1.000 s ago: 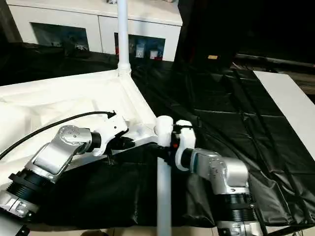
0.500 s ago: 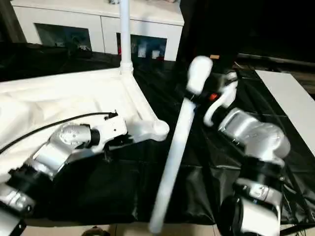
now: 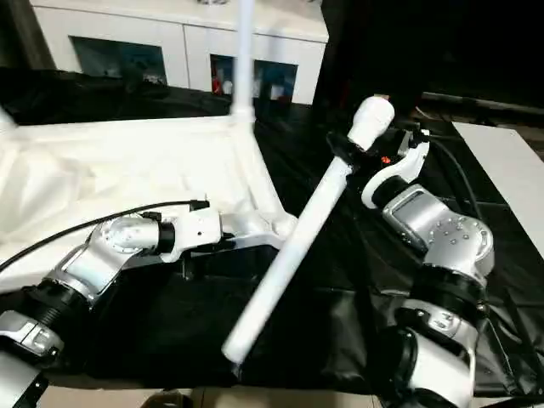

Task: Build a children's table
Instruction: Insert table leg to table base

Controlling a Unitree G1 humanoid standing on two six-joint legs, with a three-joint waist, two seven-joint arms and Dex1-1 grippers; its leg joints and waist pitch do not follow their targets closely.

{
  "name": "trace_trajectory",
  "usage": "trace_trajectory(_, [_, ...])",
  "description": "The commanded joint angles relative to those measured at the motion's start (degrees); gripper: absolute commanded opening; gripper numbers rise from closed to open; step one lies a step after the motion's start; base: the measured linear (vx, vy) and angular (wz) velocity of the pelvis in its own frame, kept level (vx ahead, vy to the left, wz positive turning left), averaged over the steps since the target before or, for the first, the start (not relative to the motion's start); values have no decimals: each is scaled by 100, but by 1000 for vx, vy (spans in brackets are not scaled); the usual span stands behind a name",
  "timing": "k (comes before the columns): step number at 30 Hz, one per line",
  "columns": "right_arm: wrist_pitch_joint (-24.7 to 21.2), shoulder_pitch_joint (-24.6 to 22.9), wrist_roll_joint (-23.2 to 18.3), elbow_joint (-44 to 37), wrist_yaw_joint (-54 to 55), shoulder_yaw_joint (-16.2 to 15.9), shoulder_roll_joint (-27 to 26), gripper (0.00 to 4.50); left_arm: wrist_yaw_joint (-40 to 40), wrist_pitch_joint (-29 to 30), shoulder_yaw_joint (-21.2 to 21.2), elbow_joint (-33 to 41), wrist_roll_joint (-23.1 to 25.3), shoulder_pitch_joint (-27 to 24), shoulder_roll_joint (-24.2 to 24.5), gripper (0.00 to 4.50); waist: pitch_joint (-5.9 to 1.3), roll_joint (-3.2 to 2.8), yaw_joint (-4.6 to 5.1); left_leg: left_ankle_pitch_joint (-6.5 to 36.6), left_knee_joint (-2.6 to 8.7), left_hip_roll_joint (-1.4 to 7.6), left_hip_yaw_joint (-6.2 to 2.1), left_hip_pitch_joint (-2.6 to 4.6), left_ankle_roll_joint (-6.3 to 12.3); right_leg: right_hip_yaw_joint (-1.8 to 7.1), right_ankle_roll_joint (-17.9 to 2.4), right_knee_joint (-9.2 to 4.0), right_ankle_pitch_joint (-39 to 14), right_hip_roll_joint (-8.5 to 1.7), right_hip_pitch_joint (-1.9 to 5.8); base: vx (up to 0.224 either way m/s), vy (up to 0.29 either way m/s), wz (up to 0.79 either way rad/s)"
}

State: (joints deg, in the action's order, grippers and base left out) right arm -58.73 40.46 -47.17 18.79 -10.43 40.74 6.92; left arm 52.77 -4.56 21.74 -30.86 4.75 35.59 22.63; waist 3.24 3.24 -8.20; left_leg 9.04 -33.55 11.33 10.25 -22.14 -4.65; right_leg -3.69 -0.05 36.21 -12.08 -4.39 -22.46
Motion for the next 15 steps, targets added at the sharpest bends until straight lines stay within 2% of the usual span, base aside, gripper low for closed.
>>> trace_trajectory(1, [184, 0, -127, -72, 109, 82, -17, 185, 80, 243, -309, 375, -380, 188, -41, 59, -458, -90, 45, 719, 382, 197, -17, 188, -411, 246, -1151, -297, 163, -416, 245, 0, 0, 0])
trace_trajectory(2, [271, 4, -119, -40, 119, 82, -28, 185, 105, 383, -421, 422, -498, 177, -20, 84, -452, -68, 49, 772, 387, 196, -20, 176, -414, 241, -1164, -299, 92, -419, 254, 0, 0, 0])
trace_trajectory(3, [474, 26, -58, 72, 106, 70, -15, 185, 99, 521, -637, 439, -704, 197, 6, 84, -448, -80, 56, 806, 382, 188, -10, 186, -408, 245, -1161, -302, 24, -413, 239, 0, 0, 0])
trace_trajectory(4, [497, 33, -52, 94, 104, 66, -15, 185, 104, 557, -676, 442, -744, 206, 14, 94, -437, -53, 60, 825, 384, 183, -6, 178, -387, 250, -1138, -315, -68, -413, 242, 0, 0, 0])
trace_trajectory(6, [592, 69, -36, 170, 98, 46, -29, 185, 182, 730, -828, 487, -928, 233, 75, 97, -432, -49, 65, 832, 389, 182, -8, 179, -376, 254, -1063, -331, -202, -408, 240, 0, 0, 0])
trace_trajectory(7, [705, 98, -7, 174, 131, 43, -68, 185, 194, 931, -937, 528, -1054, 243, 71, 131, -438, -59, 70, 792, 389, 180, -9, 173, -391, 254, -1047, -314, -213, -413, 242, 0, 0, 0])
trace_trajectory(8, [787, 117, 14, 169, 160, 42, -97, 185, 195, 1070, -1015, 557, -1138, 249, 63, 131, -434, -77, 77, 793, 387, 176, -7, 178, -392, 255, -1047, -323, -228, -406, 228, 0, 0, 0])
trace_trajectory(9, [1147, 162, 160, 137, 214, 13, -158, 185, 5, 1667, -1305, 699, -1436, 305, -37, 134, -448, -76, 95, 759, 374, 177, 1, 171, -413, 257, -1079, -287, -116, -401, 230, 0, 0, 0])
trace_trajectory(10, [1325, 181, 238, 118, 240, -11, -183, 185, -106, 1984, -1465, 785, -1603, 335, -100, 134, -439, -58, 101, 742, 367, 170, 1, 147, -409, 256, -1146, -289, -68, -411, 228, 0, 0, 0])
trace_trajectory(11, [1479, 192, 330, 102, 252, -56, -193, 185, -244, 2289, -1639, 876, -1803, 375, -187, 157, -442, -59, 107, 768, 360, 172, 5, 152, -412, 255, -1168, -282, -89, -404, 228, 0, 0, 0])
trace_trajectory(12, [1697, 227, 383, 76, 281, -61, -245, 185, -448, 2708, -1931, 1095, -2250, 430, -363, 157, -441, -88, 97, 812, 343, 170, 18, 170, -397, 260, -1234, -273, -82, -404, 212, 0, 0, 0])
trace_trajectory(13, [2022, 297, 433, 65, 395, -5, -340, 185, -805, 3402, -2335, 1388, -3018, 495, -648, 170, -428, -72, 89, 882, 349, 169, 17, 165, -347, 263, -1231, -313, -182, -396, 210, 0, 0, 0])
trace_trajectory(14, [2350, 390, 401, 91, 508, 96, -449, 185, -1064, 3984, -2617, 1731, -3767, 501, -896, 175, -441, -68, 93, 915, 329, 176, 24, 153, -400, 269, -1306, -256, -122, -416, 219, 0, 0, 0])
trace_trajectory(15, [2556, 449, 361, 108, 585, 171, -523, 185, -1217, 4338, -2772, 1959, -4237, 490, -1046, 176, -433, -66, 79, 966, 325, 165, 12, 145, -384, 257, -1364, -284, -183, -408, 200, 0, 0, 0])
